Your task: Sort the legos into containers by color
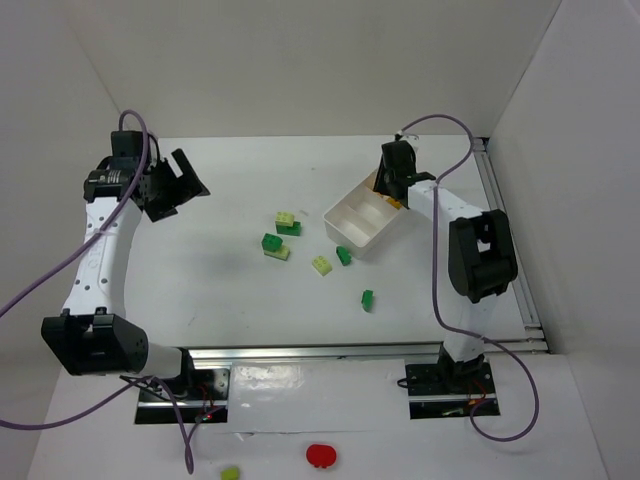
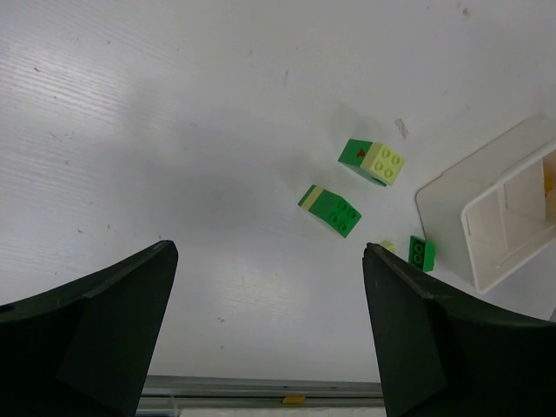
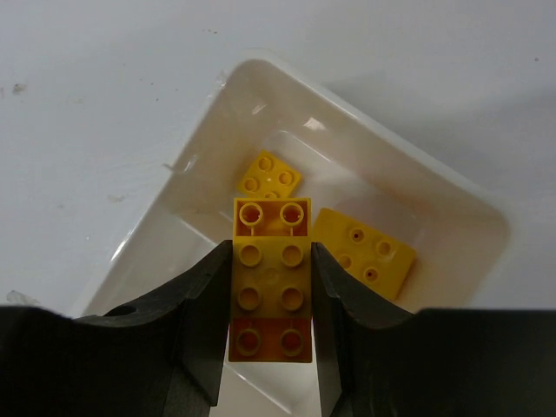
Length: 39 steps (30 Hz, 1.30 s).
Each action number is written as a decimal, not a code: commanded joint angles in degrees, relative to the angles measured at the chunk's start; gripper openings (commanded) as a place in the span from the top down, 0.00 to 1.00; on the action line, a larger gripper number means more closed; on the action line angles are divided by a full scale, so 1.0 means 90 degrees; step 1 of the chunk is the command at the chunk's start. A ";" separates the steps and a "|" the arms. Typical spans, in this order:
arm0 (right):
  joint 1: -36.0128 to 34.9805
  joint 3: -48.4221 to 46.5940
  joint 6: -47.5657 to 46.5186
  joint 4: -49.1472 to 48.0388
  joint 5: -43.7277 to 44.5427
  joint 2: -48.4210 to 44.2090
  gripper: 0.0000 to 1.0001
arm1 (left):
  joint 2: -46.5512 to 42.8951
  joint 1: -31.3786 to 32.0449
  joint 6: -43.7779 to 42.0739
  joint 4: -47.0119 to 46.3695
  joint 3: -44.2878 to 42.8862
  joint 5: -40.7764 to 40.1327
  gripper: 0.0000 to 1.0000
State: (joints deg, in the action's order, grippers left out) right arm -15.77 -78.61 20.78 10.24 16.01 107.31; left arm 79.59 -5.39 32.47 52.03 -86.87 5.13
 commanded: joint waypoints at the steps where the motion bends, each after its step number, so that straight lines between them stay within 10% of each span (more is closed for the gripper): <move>1: 0.0121 -0.0533 0.0123 0.0073 0.0096 0.0098 0.68 | -0.0064 0.0062 -0.0219 -0.0117 0.0023 0.0222 0.03; 9: 0.0326 -0.0719 0.0182 -0.0171 0.0467 0.0333 0.58 | -0.0064 0.0062 -0.0219 -0.0185 0.0180 0.0280 0.03; 14: 0.0190 -0.0827 0.0182 0.0024 0.0409 0.0237 0.25 | -0.0064 0.0062 -0.0277 -0.0185 0.0180 0.0339 0.03; 29: -0.0844 0.0521 -0.0773 -0.0103 0.0167 -0.1649 0.42 | -0.0006 0.0062 -0.0395 -0.0185 0.0180 0.0076 0.03; 39: -0.3257 0.1732 -0.1029 0.0288 -0.0812 -0.1963 0.25 | -0.0074 0.0062 -0.0395 -0.0244 0.0238 0.0007 0.03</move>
State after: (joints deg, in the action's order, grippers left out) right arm -43.22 -64.77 12.03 10.92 10.04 89.91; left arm 79.61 -4.99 29.98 51.37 -85.03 5.26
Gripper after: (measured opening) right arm 0.747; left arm 0.970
